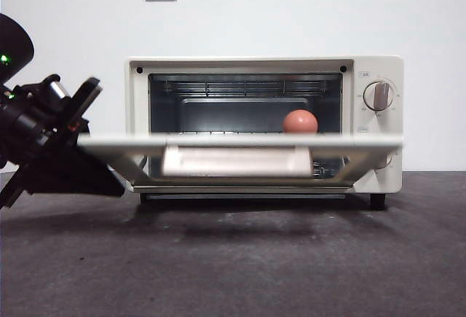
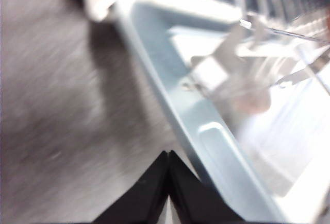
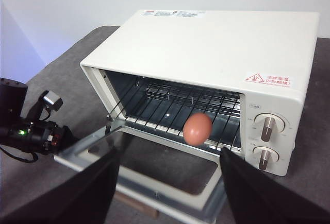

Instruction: Eggoven

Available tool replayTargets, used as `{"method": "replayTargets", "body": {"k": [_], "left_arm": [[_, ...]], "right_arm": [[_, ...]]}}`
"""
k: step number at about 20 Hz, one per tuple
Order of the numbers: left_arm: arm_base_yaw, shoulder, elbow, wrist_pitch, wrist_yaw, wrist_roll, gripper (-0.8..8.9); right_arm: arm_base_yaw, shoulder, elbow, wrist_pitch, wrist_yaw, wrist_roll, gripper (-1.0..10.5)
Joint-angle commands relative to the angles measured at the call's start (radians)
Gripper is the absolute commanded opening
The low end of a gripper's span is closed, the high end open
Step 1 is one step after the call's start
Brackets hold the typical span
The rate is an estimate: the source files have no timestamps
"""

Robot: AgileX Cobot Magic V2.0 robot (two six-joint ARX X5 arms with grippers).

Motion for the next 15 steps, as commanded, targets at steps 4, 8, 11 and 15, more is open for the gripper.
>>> {"method": "replayTargets", "body": {"k": [4, 8, 11, 15], "left_arm": [[0.018, -0.051, 0.025, 0.119, 0.052, -0.04, 0.06], [0.043, -0.058, 0.027, 0.232, 0.05, -0.106, 0.06], [0.052, -0.058, 0.027, 0.296, 0.029, -0.142, 0.06], [0.057, -0.058, 0.028, 0.328, 0.021, -0.151, 0.07]], "right_arm": [[0.008, 0.004, 0.012, 0.006, 0.003, 0.003, 3.2], [0.008, 0.004, 0.012, 0.003, -0.001, 0.004, 3.2], [0.008, 0.004, 0.012, -0.01, -0.001, 0.005, 3.2], [0.008, 0.004, 0.012, -0.03, -0.001, 0.005, 3.2]]}}
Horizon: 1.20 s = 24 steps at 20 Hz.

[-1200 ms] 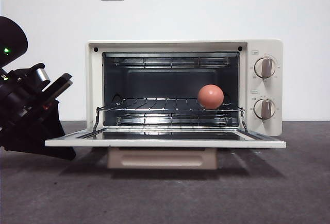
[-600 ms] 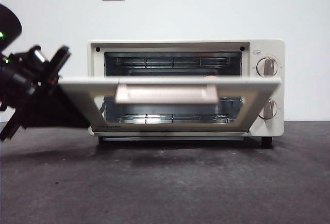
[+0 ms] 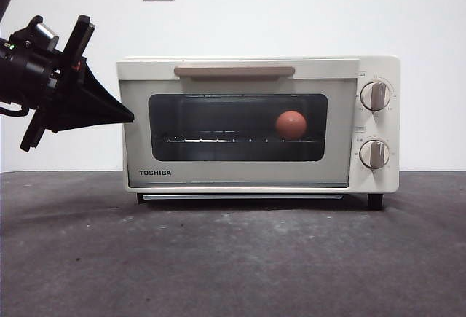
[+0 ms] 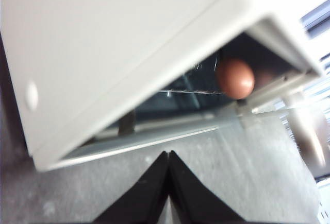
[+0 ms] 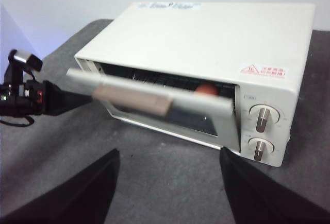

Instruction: Eggoven

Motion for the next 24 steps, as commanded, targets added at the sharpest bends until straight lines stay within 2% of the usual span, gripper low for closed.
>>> {"method": "replayTargets", "body": {"k": [1, 5, 10, 16, 19, 24], "left_arm": [[-0.001, 0.004, 0.018, 0.016, -0.002, -0.021, 0.07], [-0.006, -0.031, 0.018, -0.037, -0.002, -0.012, 0.07], [-0.031, -0.162, 0.018, -0.154, -0.028, 0.05, 0.07], [-0.087, -0.407, 0.018, -0.405, -0.195, 0.157, 0.07], [-0.119, -0.528, 0.018, -0.533, -0.29, 0.205, 0.07], [-0.156, -0.689, 0.018, -0.689, -0.412, 0.233, 0.07]], "right_arm": [[0.008, 0.004, 0.012, -0.005, 0.0, 0.004, 3.2], [0.008, 0.005, 0.012, -0.017, -0.001, 0.002, 3.2], [0.008, 0.006, 0.012, -0.04, -0.026, 0.002, 2.9], [0.008, 0.007, 0.011, -0.087, -0.026, -0.01, 2.7], [0.008, 0.007, 0.009, -0.112, -0.025, -0.044, 2.2], [0.008, 0.006, -0.029, -0.103, -0.026, -0.073, 1.3]]}}
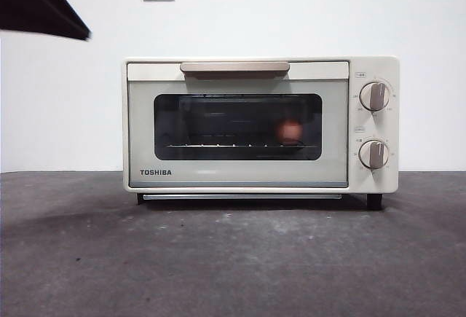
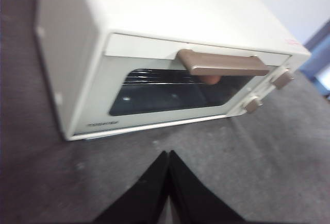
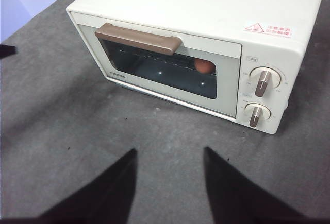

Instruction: Eggoven

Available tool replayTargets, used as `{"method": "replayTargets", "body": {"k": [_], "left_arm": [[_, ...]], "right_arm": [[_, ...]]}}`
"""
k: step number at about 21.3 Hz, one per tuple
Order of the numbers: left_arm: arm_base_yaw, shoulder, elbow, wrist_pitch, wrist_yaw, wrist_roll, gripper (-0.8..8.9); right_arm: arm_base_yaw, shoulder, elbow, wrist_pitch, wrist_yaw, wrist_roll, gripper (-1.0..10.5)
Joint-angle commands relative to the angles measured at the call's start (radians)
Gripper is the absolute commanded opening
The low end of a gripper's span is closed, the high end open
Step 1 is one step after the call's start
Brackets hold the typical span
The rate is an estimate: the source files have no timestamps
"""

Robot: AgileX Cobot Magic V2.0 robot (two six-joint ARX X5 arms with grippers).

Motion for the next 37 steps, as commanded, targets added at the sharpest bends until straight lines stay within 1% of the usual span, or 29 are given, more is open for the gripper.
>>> {"method": "replayTargets", "body": {"k": [1, 5, 10, 13, 15, 18, 22, 32, 34, 35, 37], "left_arm": [[-0.012, -0.064, 0.017, -0.06, -0.045, 0.036, 0.07], [-0.013, -0.143, 0.017, -0.13, -0.049, 0.04, 0.07], [-0.013, -0.198, 0.017, -0.174, -0.048, 0.04, 0.07], [-0.013, -0.212, 0.017, -0.175, -0.048, 0.039, 0.07], [-0.013, -0.216, 0.017, -0.174, -0.048, 0.039, 0.07], [-0.013, -0.216, 0.017, -0.174, -0.048, 0.039, 0.07], [-0.013, -0.216, 0.017, -0.172, -0.048, 0.027, 0.07], [-0.013, -0.211, 0.017, -0.168, -0.048, 0.031, 0.07], [-0.012, -0.212, 0.016, -0.161, -0.057, 0.134, 0.07], [-0.01, -0.219, 0.016, -0.159, -0.072, 0.172, 0.08], [0.01, -0.24, 0.01, -0.136, -0.148, 0.227, 0.08]], "right_arm": [[0.008, 0.005, -0.032, 0.016, -0.002, -0.027, 1.0], [0.008, -0.006, -0.114, 0.066, -0.008, -0.031, 0.0], [0.008, -0.026, -0.198, 0.211, -0.08, -0.051, 0.0], [0.008, -0.026, -0.206, 0.238, -0.062, -0.052, 0.0], [0.008, -0.026, -0.206, 0.242, -0.023, -0.051, 0.0], [0.008, -0.027, -0.205, 0.262, 0.0, -0.049, 0.0], [0.008, -0.033, -0.205, 0.27, 0.003, -0.049, 0.0], [0.007, -0.042, -0.205, 0.27, 0.002, -0.049, 0.0], [0.007, -0.042, -0.205, 0.27, 0.003, -0.049, 0.0], [0.007, -0.042, -0.205, 0.27, 0.002, -0.049, 0.0], [0.007, -0.042, -0.205, 0.27, 0.003, -0.049, 0.0]]}}
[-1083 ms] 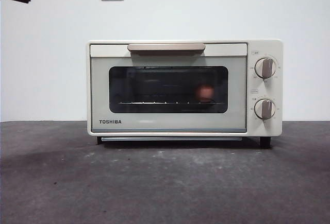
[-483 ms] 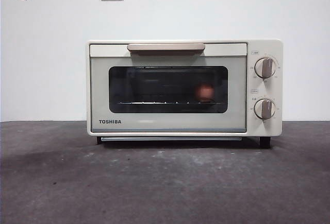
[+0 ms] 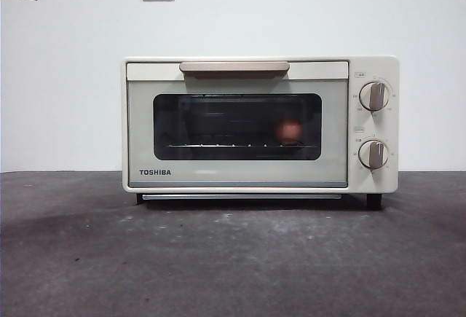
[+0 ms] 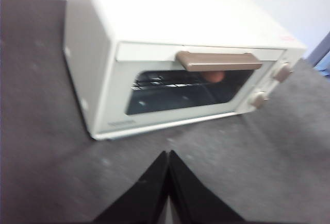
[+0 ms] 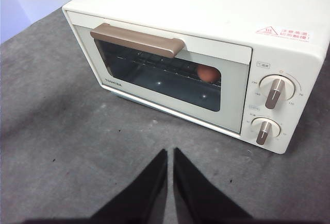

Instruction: Eggoven

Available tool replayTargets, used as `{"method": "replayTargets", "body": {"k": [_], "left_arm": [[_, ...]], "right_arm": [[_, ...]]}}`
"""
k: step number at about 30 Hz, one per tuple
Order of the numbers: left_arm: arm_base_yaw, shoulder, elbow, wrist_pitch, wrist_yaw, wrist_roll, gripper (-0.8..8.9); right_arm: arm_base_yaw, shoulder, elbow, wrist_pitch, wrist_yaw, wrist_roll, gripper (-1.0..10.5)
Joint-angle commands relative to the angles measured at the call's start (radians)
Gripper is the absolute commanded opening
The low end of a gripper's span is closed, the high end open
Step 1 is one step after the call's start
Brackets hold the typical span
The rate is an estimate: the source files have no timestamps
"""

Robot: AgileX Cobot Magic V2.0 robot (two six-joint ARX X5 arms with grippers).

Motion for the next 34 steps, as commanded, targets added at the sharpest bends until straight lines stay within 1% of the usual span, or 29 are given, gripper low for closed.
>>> {"method": "replayTargets", "body": {"k": [1, 2, 4, 7, 10, 13, 22, 31, 34], "left_arm": [[0.037, -0.033, -0.001, 0.06, -0.115, 0.153, 0.07], [0.056, -0.05, -0.012, 0.076, -0.143, 0.172, 0.08], [0.114, -0.102, -0.049, 0.11, -0.167, 0.203, 0.08], [0.2, -0.191, -0.121, 0.154, -0.17, 0.229, 0.07], [0.27, -0.274, -0.2, 0.177, -0.175, 0.275, 0.07], [0.317, -0.349, -0.285, 0.201, -0.175, 0.283, 0.07], [0.346, -0.517, -0.515, 0.213, -0.175, 0.272, 0.07], [0.346, -0.622, -0.62, 0.177, -0.175, 0.266, 0.07], [0.346, -0.626, -0.64, 0.167, -0.175, 0.265, 0.08]], "right_arm": [[0.007, 0.003, 0.006, 0.01, 0.001, -0.006, 0.0], [0.007, 0.003, 0.006, 0.01, 0.001, -0.006, 0.0], [0.007, 0.003, 0.006, 0.01, 0.002, -0.006, 0.0], [0.007, 0.003, 0.006, 0.01, 0.002, -0.006, 0.0], [0.007, 0.003, 0.006, 0.01, 0.002, -0.006, 0.0], [0.007, 0.003, 0.006, 0.01, 0.001, -0.006, 0.0], [0.007, 0.003, 0.006, 0.01, 0.002, -0.006, 0.0], [0.007, 0.003, 0.006, 0.01, 0.001, -0.006, 0.0], [0.007, 0.003, 0.006, 0.01, 0.001, -0.006, 0.0]]}}
